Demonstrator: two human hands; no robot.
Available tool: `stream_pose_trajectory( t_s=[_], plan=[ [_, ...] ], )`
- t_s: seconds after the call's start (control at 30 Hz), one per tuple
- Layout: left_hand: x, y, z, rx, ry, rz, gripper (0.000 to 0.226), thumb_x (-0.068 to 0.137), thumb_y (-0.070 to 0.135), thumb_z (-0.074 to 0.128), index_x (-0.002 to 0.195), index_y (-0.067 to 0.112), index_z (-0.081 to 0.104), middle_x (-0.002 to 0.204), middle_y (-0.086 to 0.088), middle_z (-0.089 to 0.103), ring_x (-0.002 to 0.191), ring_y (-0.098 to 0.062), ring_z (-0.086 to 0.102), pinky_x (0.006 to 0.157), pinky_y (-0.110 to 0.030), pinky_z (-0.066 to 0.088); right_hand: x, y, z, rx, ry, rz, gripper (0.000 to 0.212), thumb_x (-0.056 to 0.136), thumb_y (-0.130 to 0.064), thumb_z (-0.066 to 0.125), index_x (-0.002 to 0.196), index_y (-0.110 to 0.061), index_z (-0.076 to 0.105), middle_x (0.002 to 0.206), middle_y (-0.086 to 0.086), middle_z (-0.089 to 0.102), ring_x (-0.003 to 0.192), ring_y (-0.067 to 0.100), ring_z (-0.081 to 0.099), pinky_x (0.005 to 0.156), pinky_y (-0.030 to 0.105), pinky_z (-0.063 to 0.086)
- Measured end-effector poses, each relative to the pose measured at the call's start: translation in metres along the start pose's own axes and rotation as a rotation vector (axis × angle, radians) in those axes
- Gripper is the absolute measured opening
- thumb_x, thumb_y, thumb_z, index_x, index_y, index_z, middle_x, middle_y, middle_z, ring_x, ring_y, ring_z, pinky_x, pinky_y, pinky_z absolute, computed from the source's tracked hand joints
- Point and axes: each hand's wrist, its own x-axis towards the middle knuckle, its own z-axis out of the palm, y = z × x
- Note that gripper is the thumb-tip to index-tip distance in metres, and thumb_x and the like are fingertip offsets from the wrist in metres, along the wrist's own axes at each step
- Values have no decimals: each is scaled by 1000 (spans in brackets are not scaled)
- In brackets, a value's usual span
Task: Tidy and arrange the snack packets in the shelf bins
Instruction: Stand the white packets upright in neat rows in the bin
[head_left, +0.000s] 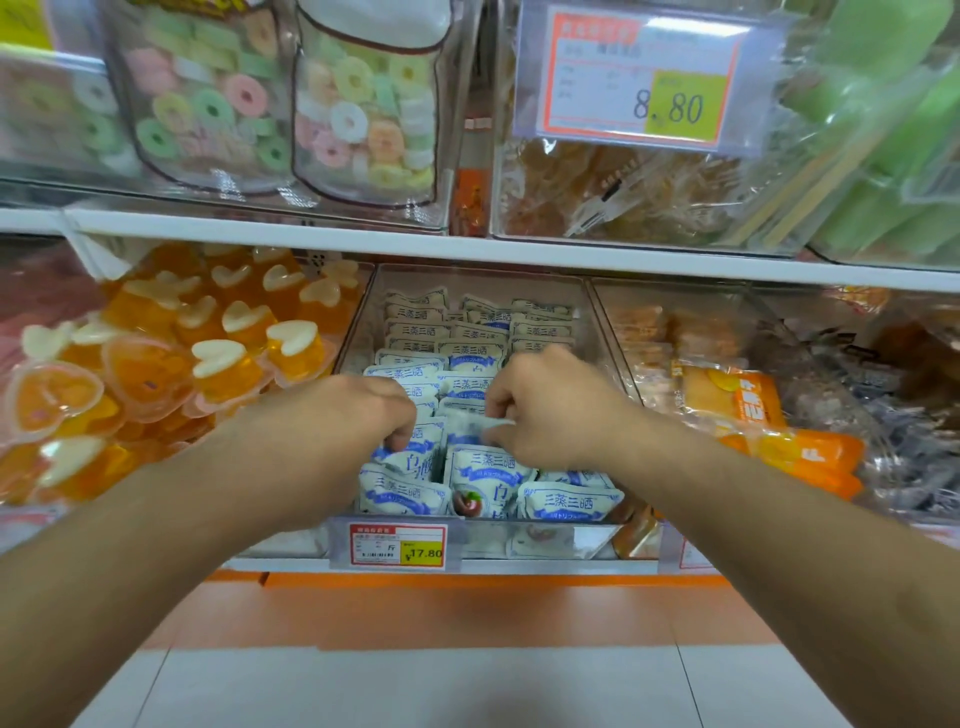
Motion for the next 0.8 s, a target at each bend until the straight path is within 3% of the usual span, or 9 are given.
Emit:
stream_pose_trajectory(
  t_s=[0.07, 0.13, 0.23, 0.3, 0.37, 0.47, 0.6, 0.67, 0.8],
  plan=[
    [-2, 3, 4, 8, 13, -15, 52, 76, 2, 69, 106, 40, 52, 114, 23, 50, 81, 0, 48, 59, -15, 39, -2, 0, 3, 38, -52, -7, 33, 92, -46, 75, 78, -17, 73, 66, 0, 71, 67, 19, 68, 67, 33, 60],
    [-3, 7, 4, 3, 40, -46, 51, 78, 0, 64, 106, 41, 52, 116, 24, 49, 78, 6, 44, 52, -16, 30, -7, 5, -1, 134, -42, 26, 33, 99, -50, 65, 86, -21, 75, 73, -2, 73, 70, 18, 68, 69, 32, 58],
    [-5, 10, 3, -121, 122, -63, 49, 84, -2, 53, 103, 43, 52, 123, 27, 49, 88, 0, 50, 59, -14, 37, -22, 11, -15, 129, 8, -11, 23, 100, -47, 61, 108, -29, 72, 103, -9, 74, 99, 17, 66, 88, 38, 56],
    [-7, 10, 5, -248, 222, -26, 37, 93, 9, 51, 103, 45, 54, 123, 26, 53, 92, 3, 54, 74, -22, 49, -38, 18, -22, 123, 37, -53, 17, 97, -45, 65, 103, -30, 71, 106, -12, 68, 106, 14, 60, 94, 38, 51],
    [-10, 13, 7, -310, 260, 16, 16, 98, 33, 56, 109, 45, 58, 116, 27, 56, 94, 8, 55, 83, -23, 51, -56, 28, -25, 135, 47, -105, 15, 92, -47, 70, 95, -32, 71, 100, -14, 64, 104, 11, 57, 96, 35, 47],
    [-11, 19, 9, -304, 143, 56, 23, 92, 58, 61, 112, 46, 63, 103, 28, 60, 98, 8, 57, 85, -18, 51, -79, 41, -20, 68, -9, -157, 16, 88, -51, 74, 88, -35, 74, 99, -21, 62, 111, 5, 48, 106, 19, 27],
    [-6, 19, 8, -98, 50, -48, 15, 97, 52, 60, 98, 38, 66, 92, 18, 68, 86, -1, 61, 77, -35, 57, -88, 51, -6, -57, 99, -182, 22, 89, -47, 72, 74, -32, 71, 96, -21, 64, 114, 12, 48, 105, 34, 32],
    [-3, 20, 7, -72, 41, -116, 16, 98, 50, 59, 93, 36, 64, 86, 13, 67, 82, -6, 62, 74, -38, 58, -86, 53, -4, -97, 164, -165, 21, 87, -47, 71, 75, -31, 76, 96, -19, 65, 112, 16, 52, 104, 33, 25],
    [-1, 27, 7, -63, 45, -147, 17, 95, 53, 61, 92, 36, 64, 85, 15, 68, 80, -5, 62, 70, -36, 59, -84, 51, -3, -69, 108, -171, 26, 87, -52, 64, 82, -32, 80, 101, -20, 64, 118, 13, 47, 106, 32, 21]
  ],
)
